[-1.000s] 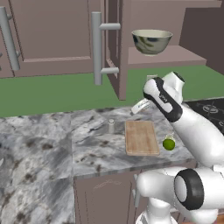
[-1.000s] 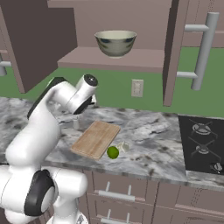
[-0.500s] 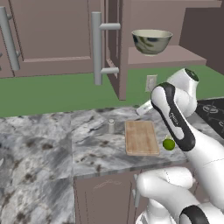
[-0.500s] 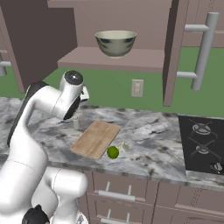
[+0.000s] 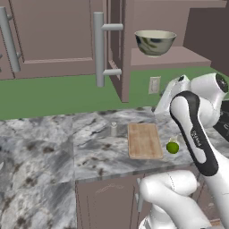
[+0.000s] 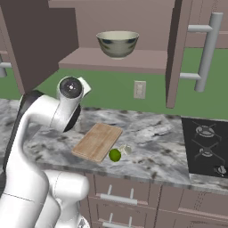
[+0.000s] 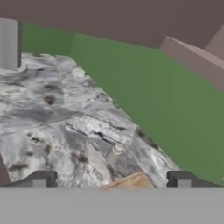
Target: Open the cabinet. Place the bowl and condiment on the counter. Then place the lime and garlic on the cutting board.
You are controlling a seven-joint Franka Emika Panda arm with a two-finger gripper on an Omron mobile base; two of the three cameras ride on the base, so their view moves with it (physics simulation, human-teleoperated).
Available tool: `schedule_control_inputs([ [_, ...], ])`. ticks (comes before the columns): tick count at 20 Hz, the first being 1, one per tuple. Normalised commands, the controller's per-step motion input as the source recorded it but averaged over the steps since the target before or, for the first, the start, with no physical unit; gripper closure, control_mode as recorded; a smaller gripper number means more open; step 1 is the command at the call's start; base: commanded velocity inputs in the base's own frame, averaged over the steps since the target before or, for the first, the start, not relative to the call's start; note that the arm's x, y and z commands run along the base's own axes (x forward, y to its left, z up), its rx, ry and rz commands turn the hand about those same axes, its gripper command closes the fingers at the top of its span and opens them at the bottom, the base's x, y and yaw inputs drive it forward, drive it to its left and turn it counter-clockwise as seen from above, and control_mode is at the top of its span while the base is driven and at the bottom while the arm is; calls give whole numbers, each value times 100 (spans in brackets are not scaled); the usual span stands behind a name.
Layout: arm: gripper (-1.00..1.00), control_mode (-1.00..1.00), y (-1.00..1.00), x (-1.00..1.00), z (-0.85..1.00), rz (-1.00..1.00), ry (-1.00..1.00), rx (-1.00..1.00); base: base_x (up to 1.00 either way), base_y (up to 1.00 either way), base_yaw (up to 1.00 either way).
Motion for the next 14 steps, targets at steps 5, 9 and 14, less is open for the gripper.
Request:
schedule_control_inputs([
  [5,-100,-100,-23,-2,92,19,-10,-31,0,0,0],
  [9,-100,-100,-34,1,100,16,-2,-43,0,0,0],
  [14,-100,-100,-27,30,87,-2,-1,-36,0,0,0],
])
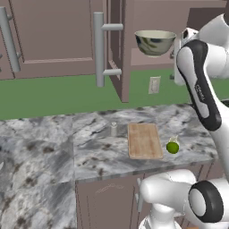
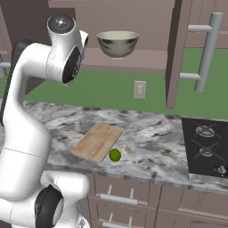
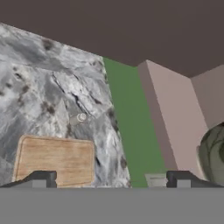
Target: Open the cabinet. Place the bowl and condiment on the counter. Then place the lime and garlic on the cutting board.
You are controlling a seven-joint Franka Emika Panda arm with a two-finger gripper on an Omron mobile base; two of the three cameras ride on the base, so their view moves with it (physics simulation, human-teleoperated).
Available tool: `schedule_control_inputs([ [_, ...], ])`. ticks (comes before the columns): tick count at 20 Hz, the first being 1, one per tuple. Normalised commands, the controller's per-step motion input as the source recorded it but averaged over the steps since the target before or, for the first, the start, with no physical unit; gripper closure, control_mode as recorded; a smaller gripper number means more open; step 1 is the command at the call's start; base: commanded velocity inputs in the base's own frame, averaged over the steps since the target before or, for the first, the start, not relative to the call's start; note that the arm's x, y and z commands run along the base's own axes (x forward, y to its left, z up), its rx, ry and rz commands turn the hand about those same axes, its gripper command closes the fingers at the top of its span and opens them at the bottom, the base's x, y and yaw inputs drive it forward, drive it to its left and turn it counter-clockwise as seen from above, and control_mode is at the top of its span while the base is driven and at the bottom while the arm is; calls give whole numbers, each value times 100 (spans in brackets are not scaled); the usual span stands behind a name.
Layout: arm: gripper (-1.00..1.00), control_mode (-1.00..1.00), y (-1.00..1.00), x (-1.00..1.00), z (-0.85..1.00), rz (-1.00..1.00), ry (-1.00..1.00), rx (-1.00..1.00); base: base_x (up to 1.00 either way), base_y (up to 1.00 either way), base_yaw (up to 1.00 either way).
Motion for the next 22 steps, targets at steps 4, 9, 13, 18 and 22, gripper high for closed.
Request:
schedule_control_inputs([
  [4,-100,-100,-16,62,20,-13,-1,-29,0,0,0],
  [9,-100,-100,-24,48,0,-9,0,-4,0,0,0],
  [13,-100,-100,-10,31,-1,-7,-10,-1,0,0,0],
  [18,-100,-100,2,52,-14,-4,-21,-15,0,0,0],
  [22,-100,-100,3,63,-24,-3,-18,-19,0,0,0],
])
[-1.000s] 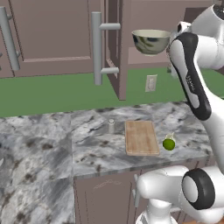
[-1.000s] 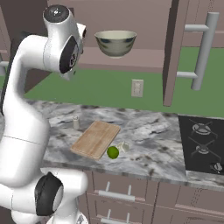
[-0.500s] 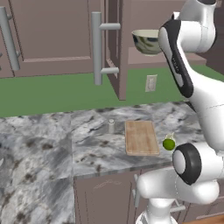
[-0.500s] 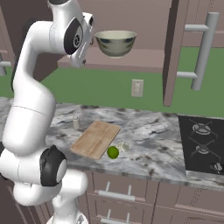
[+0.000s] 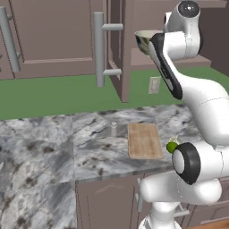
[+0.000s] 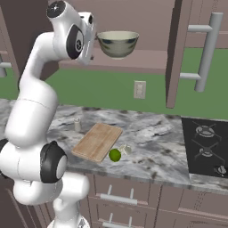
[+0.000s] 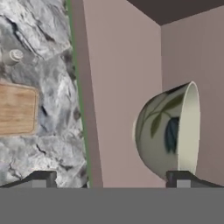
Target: Open the cabinet. Place the bowl and condiment on the counter. Then place the lime and garlic on the cutting board.
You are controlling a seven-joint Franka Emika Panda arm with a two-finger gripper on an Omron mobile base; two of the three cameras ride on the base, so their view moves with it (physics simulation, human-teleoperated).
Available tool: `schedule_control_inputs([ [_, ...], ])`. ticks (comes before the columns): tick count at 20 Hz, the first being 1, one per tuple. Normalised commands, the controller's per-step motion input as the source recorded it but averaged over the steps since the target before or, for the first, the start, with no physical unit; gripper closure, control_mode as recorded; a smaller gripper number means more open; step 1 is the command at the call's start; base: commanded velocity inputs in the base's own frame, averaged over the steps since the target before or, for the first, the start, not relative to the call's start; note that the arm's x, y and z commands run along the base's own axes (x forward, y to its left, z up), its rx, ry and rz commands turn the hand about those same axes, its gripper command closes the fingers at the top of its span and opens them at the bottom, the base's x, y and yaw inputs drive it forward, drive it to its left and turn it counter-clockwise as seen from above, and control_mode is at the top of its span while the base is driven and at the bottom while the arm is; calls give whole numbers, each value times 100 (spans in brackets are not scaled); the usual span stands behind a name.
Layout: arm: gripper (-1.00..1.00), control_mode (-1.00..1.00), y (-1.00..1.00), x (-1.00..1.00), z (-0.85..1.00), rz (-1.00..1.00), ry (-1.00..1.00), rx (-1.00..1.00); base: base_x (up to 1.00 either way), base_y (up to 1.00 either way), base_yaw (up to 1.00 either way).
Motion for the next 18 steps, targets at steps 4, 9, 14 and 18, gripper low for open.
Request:
schedule_control_inputs([
  [4,-100,-100,0,52,-1,-2,-15,-13,0,0,0],
  [9,-100,-100,0,40,2,-3,-1,-3,0,0,0],
  [14,-100,-100,0,31,0,-6,0,-2,0,0,0],
  [18,-100,-100,0,30,6,-11,-3,-5,0,0,0],
])
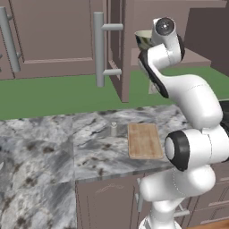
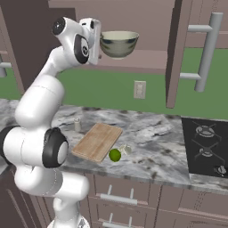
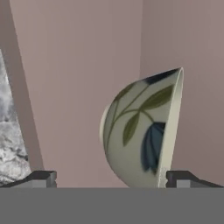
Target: Open the cabinet. Place the bowl and condiment on the counter. Then place the lime and garlic on the cutting board.
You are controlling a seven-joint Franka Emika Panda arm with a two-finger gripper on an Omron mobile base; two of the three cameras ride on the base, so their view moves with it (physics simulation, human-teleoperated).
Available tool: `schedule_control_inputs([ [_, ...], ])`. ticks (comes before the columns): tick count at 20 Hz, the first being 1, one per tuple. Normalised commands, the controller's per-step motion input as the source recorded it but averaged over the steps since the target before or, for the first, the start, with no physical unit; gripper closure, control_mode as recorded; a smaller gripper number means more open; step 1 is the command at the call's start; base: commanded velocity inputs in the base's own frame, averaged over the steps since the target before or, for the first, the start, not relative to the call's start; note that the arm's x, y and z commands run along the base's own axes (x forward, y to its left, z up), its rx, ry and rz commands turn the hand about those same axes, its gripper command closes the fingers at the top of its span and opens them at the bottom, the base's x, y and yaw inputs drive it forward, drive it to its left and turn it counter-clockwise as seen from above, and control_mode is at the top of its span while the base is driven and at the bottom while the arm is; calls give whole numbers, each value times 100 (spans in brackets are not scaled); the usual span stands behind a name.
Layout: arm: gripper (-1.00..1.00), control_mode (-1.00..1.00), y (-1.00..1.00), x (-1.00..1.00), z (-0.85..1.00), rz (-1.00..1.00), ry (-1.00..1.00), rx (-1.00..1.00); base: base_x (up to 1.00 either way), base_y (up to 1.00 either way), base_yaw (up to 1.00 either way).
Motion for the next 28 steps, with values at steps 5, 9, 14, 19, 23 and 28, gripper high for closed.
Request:
schedule_control_inputs([
  [5,-100,-100,0,33,1,-12,-2,-5,0,0,0],
  [9,-100,-100,-6,8,0,-7,-4,-1,0,0,0],
  [14,-100,-100,-25,0,4,0,-4,0,0,0,0],
  [19,-100,-100,-29,12,1,0,0,5,0,0,0],
  [23,-100,-100,-24,27,-1,0,0,5,0,0,0],
  [28,-100,-100,-10,29,0,0,0,2,0,0,0],
])
